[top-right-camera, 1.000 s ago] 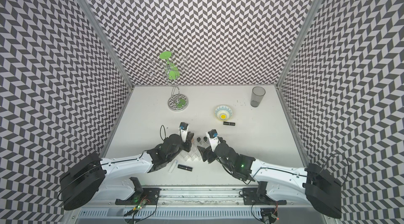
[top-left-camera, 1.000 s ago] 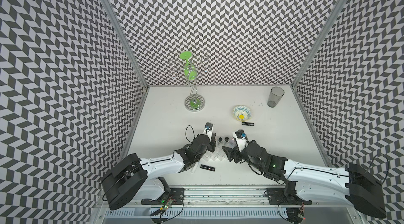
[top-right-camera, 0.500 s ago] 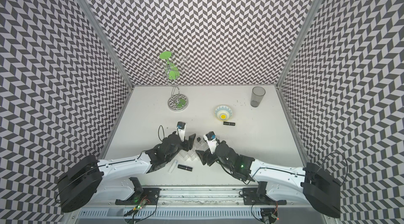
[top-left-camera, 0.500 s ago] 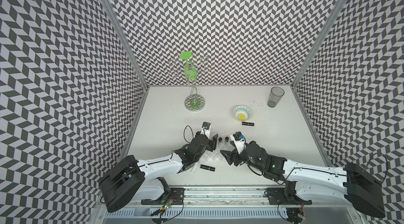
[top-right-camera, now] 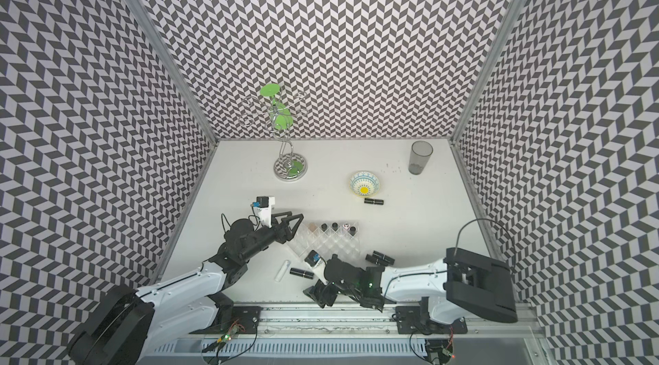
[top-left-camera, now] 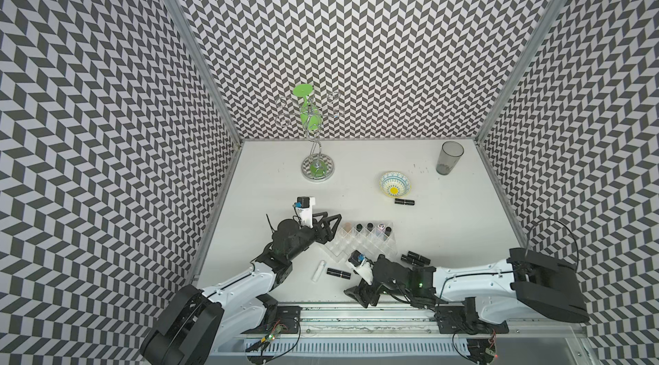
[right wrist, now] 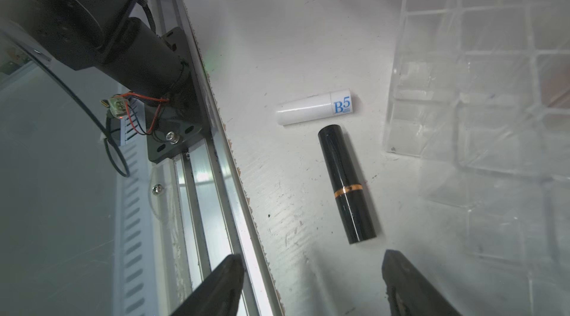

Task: Arrange the lipsticks in the organizer
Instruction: Place the lipstick in the storage box, then pick up the lipstick at the center of the board.

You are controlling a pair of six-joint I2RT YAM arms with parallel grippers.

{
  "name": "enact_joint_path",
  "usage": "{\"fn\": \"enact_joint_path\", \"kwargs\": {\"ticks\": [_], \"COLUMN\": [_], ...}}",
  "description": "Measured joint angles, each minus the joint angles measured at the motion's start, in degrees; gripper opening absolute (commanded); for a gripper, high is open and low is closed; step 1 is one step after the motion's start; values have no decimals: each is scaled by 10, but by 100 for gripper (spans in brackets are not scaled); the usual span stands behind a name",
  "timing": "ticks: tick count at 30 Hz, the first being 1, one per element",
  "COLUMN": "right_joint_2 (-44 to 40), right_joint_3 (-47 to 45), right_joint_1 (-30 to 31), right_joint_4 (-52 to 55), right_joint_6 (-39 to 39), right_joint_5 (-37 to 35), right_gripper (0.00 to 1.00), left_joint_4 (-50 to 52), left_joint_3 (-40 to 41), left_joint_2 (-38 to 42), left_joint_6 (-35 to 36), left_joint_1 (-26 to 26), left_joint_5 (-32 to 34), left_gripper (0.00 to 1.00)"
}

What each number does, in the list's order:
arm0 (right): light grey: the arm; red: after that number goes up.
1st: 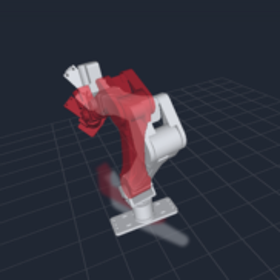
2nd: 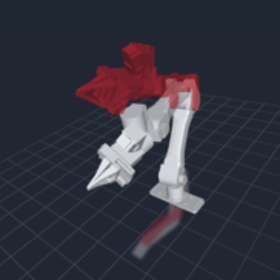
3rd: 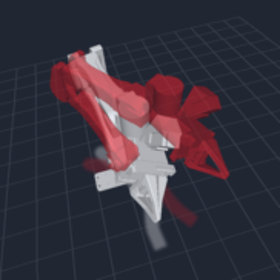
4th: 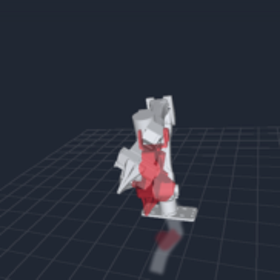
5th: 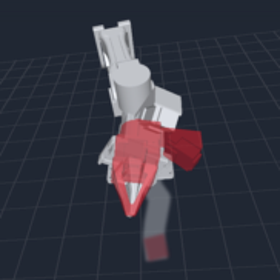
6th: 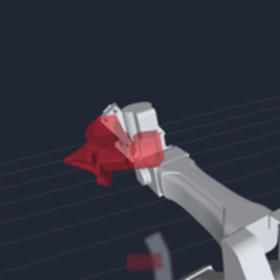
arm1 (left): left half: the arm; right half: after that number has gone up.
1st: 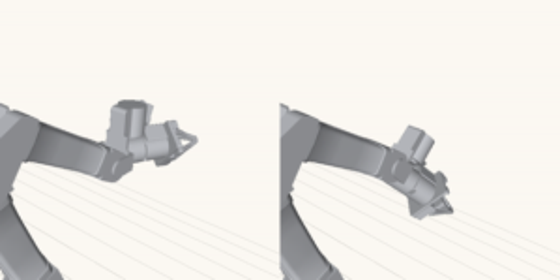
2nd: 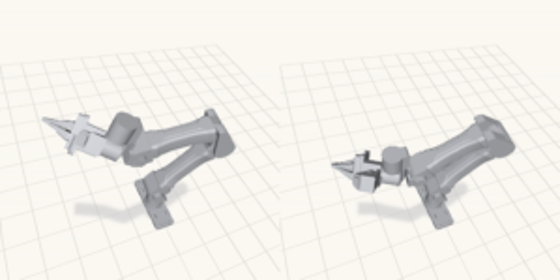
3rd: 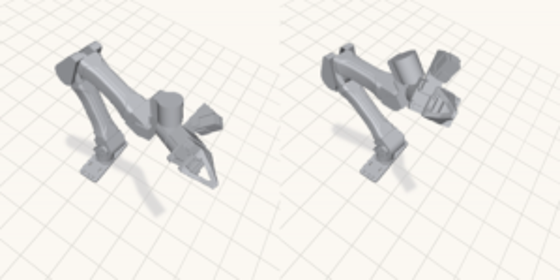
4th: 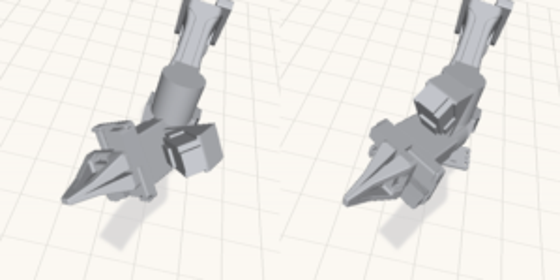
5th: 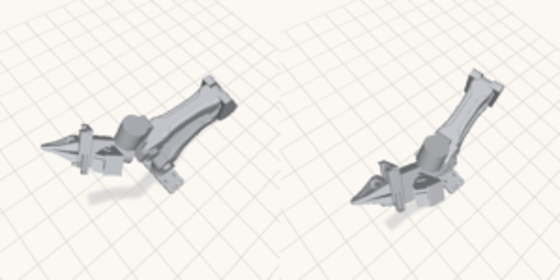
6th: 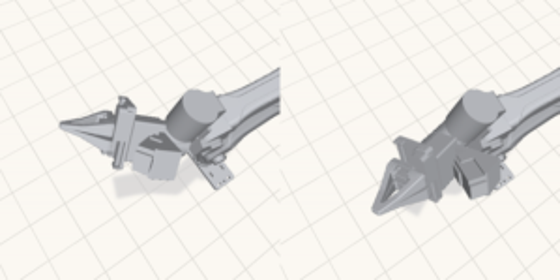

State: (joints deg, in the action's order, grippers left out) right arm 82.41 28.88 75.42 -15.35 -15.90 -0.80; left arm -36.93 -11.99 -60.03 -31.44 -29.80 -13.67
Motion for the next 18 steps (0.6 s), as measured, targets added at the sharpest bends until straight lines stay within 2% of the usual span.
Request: {"fn": "enact_joint_path", "kwargs": {"ticks": [10, 12, 16, 18], "right_joint_2": [104, 123, 149, 154], "right_joint_3": [74, 84, 101, 107], "right_joint_1": [2, 2, 2, 2], "right_joint_4": [10, 15, 29, 33], "right_joint_6": [24, 28, 33, 36], "right_joint_5": [-30, -36, -49, -55], "right_gripper": [73, 66, 43, 41], "left_joint_4": [15, 25, 41, 45], "left_joint_3": [6, 11, 13, 13], "left_joint_2": [61, 76, 100, 106], "left_joint_6": [5, 7, 10, 10], "left_joint_1": [3, 3, 3, 3], "left_joint_5": [16, 26, 36, 35], "left_gripper": [73, 73, 73, 72]}}
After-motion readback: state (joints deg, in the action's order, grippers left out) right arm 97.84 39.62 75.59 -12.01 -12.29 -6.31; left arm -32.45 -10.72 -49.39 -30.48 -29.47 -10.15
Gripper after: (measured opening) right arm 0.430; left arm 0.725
